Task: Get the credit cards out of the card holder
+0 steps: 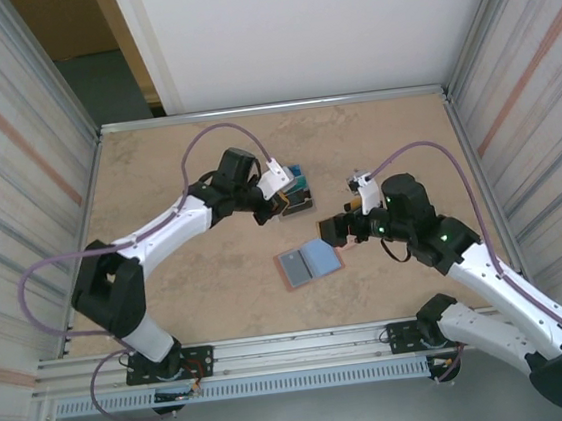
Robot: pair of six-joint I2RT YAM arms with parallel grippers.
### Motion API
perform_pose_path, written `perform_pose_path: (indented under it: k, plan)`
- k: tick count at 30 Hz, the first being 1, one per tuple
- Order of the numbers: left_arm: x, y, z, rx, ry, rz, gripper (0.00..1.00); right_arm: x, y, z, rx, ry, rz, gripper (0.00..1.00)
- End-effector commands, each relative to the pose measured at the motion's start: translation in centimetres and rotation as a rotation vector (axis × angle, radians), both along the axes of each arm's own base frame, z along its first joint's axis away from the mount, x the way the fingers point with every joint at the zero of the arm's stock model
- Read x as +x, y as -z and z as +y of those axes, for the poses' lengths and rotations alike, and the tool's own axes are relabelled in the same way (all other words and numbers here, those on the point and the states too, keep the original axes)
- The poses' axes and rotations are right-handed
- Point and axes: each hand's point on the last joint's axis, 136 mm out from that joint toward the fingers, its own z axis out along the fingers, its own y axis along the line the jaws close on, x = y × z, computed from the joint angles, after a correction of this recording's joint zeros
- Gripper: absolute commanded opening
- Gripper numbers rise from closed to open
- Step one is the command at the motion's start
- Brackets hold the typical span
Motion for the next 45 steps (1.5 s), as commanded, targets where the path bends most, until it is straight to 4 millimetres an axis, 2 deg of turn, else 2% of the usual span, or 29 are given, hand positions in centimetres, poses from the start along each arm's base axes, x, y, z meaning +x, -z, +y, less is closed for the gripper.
perform_pose_path:
  k: [1, 7, 11, 14, 19, 29, 38, 41, 44, 45]
  plan:
    - [3.0, -1.9, -1.0, -0.028, 0.022, -0.117, 0.00, 1.2, -0.7, -2.9, -0.007, 0.189, -0.020, 0.99]
    - [5.1, 0.3, -1.7, -0.013, 0.047, -0.088, 0.00, 1.3, -2.0, -6.9, 0.022, 0.399, -0.090, 0.99]
    - [5.8, 1.8, -2.3, 0.013, 0.072, -0.072, 0.00, 0.6, -2.7, -8.0, 0.042, 0.434, -0.105, 0.99]
    - [6.4, 2.8, -2.5, 0.031, 0.082, -0.067, 0.00, 0.2, -2.8, -8.2, 0.040, 0.434, -0.092, 0.99]
    - [6.6, 4.0, -2.9, 0.040, 0.091, -0.030, 0.00, 0.2, -1.5, -9.0, -0.013, 0.475, -0.035, 0.99]
    - [6.2, 6.2, -2.6, 0.069, 0.087, 0.020, 0.00, 0.7, -0.7, -8.4, -0.019, 0.461, -0.006, 0.99]
    - [6.1, 6.6, -2.4, 0.087, 0.085, 0.038, 0.00, 0.8, -0.2, -8.3, -0.030, 0.465, 0.018, 0.99]
    - [6.3, 6.6, -2.4, 0.094, 0.081, 0.041, 0.08, 0.8, 0.0, -8.1, -0.038, 0.460, 0.029, 0.99]
    - [6.4, 6.5, -2.4, 0.097, 0.076, 0.039, 0.27, 0.9, 0.2, -7.8, -0.044, 0.446, 0.038, 0.99]
    - [6.5, 6.4, -2.4, 0.096, 0.074, 0.038, 0.30, 1.0, 0.3, -7.7, -0.048, 0.440, 0.041, 0.99]
